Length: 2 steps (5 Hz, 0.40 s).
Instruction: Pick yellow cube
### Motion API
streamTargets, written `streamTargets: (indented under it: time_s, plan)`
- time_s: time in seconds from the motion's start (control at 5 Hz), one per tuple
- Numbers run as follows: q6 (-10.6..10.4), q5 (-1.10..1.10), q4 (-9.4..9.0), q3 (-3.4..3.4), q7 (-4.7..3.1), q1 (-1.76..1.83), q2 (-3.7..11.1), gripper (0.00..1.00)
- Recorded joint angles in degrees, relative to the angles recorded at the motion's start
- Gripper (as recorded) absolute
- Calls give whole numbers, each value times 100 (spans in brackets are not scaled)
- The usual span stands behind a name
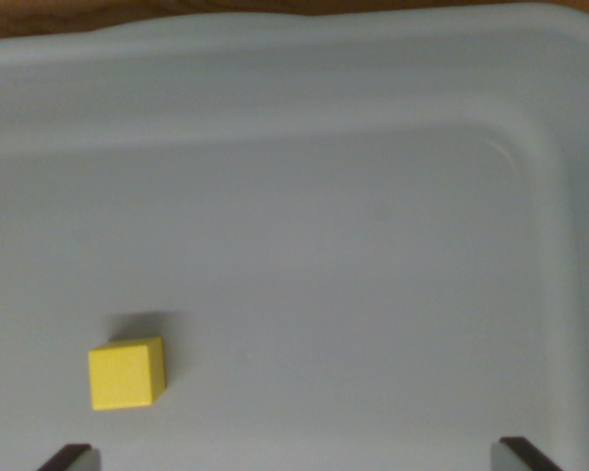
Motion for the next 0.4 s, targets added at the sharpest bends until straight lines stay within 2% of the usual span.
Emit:
streamTargets:
  time_s: [0.2, 0.4]
  plan:
    - [-141, 0, -102, 22, 27, 28, 69, 0]
    - [-141, 0, -102, 22, 27, 28, 69, 0]
